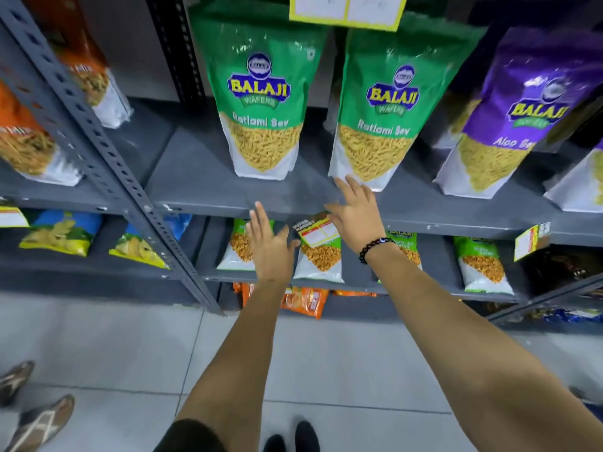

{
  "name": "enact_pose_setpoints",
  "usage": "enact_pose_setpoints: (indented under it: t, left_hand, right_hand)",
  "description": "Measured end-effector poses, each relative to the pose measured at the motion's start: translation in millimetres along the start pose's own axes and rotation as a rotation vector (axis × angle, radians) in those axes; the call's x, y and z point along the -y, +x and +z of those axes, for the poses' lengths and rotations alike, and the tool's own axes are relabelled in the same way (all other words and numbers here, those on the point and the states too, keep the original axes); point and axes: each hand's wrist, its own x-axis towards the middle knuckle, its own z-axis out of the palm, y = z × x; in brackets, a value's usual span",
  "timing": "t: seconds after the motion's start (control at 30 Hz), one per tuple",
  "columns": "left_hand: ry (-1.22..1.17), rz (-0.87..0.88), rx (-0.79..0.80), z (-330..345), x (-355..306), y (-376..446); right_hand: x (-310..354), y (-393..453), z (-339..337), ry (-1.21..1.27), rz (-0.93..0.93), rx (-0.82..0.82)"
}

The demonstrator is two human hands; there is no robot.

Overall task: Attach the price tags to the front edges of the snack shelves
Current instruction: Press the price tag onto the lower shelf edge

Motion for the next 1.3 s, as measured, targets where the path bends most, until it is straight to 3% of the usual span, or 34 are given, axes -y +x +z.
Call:
enact_pose_setpoints:
  t: [0.47,0.63,0.83,1.0,1.3]
  left_hand:
    - [-0.103,-0.067,-0.125,12,-4,6]
    - [-0.028,0.142,-0.118,-4,5,6]
    - [0.062,0.391,0.037,-24,28,26]
    - [0.085,0.317,0.024,-25,22,33]
    - [0.163,0.26,-0.035,-31,9,42]
  right_hand:
    - [0,10,9,0.087,0.058,-0.008]
    - [4,-1,18,0.197,0.117,-0.014]
    - [6,-17,37,0.289,0.21,-0.025]
    - [9,-14,41,0.264,0.273,-0.106]
    - [12,-3,35,0.259,0.367,-0.101]
